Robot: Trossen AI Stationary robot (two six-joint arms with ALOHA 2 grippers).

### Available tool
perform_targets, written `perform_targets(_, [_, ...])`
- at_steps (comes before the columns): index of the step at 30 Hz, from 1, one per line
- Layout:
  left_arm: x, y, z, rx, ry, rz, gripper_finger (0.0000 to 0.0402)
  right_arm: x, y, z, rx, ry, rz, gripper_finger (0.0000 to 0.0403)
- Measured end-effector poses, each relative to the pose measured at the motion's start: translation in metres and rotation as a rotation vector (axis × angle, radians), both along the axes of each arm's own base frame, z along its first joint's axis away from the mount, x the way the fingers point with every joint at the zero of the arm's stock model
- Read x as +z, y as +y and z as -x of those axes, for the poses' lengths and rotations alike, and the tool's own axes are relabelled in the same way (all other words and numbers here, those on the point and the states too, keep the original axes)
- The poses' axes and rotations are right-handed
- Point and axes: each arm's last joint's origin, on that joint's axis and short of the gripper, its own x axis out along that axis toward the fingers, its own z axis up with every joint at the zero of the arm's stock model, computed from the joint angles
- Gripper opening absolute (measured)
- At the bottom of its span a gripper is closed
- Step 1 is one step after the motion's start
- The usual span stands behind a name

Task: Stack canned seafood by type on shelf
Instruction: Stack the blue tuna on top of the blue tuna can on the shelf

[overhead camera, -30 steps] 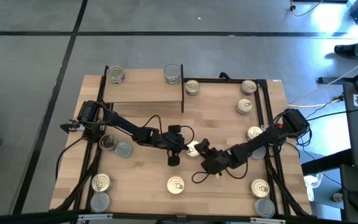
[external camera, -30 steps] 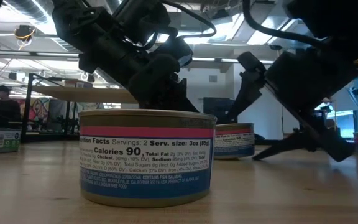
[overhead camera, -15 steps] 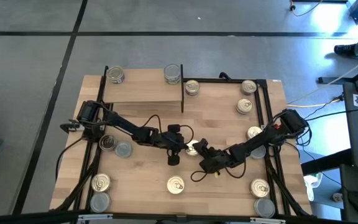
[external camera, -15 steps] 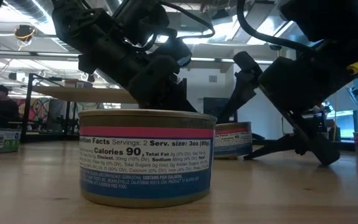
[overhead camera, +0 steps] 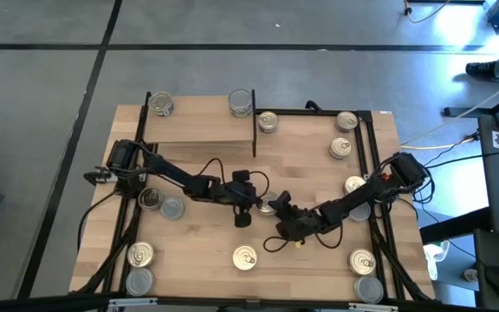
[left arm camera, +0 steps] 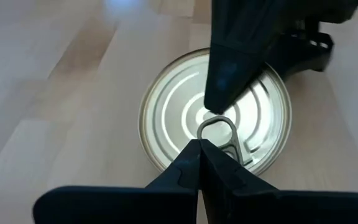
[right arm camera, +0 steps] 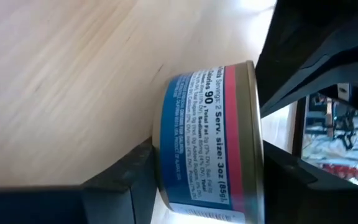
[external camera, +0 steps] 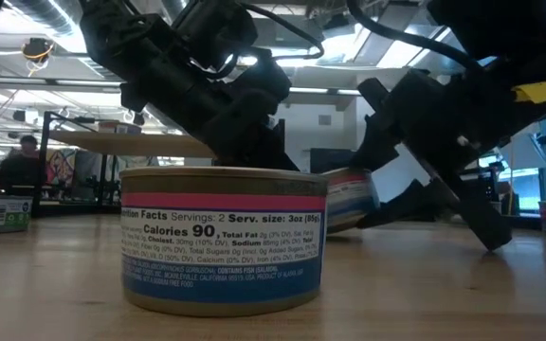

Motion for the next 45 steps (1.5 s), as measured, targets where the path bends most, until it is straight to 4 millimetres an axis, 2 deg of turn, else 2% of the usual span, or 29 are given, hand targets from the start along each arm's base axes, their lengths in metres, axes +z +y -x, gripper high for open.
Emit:
perform_targets(4, [0.017,-0.005,0.008,0.019,0.020,-0.033,0.0005,0.006,0.000,-0.002,-0.042,-0.060,-0.076,0.0204])
perform_targets(8, [0.045,-0.017,0.022,0.013,0.032,-0.066,0.0005,0.017,-0.002,0.001,-0.080,-0.084,-0.121,0.0200])
perform_targets(14, [0.066,-0.026,0.048,0.075,0.117,-0.131,0.0005,0.049,-0.003,0.002,-0.093,-0.196,-0.191,0.0198])
perform_targets(17, [0.067,-0.033,0.061,0.096,0.146,-0.132,0.0005,0.063,-0.003,0.002,-0.097,-0.234,-0.200,0.0198])
perform_targets(22, [0.054,-0.042,0.085,0.101,0.107,-0.084,0.0005,0.095,-0.004,-0.010,-0.116,-0.289,-0.207,0.0198])
perform_targets(25, [0.048,-0.044,0.098,0.110,0.073,-0.054,0.0005,0.109,-0.011,-0.020,-0.136,-0.279,-0.194,0.0198])
perform_targets(32, [0.050,-0.054,0.117,0.106,0.038,-0.020,0.0005,0.142,-0.041,-0.043,-0.169,-0.320,-0.153,0.0198])
perform_targets(37, [0.068,-0.053,0.121,0.084,-0.032,-0.035,0.0005,0.157,-0.065,-0.055,-0.149,-0.336,-0.170,0.0198])
perform_targets(42, [0.087,-0.047,0.121,0.060,-0.127,-0.062,0.0009,0.158,-0.077,-0.058,-0.115,-0.317,-0.186,0.0198])
perform_targets(45, [0.102,-0.037,0.121,0.060,-0.166,-0.105,0.0033,0.156,-0.082,-0.058,-0.092,-0.291,-0.206,0.0198])
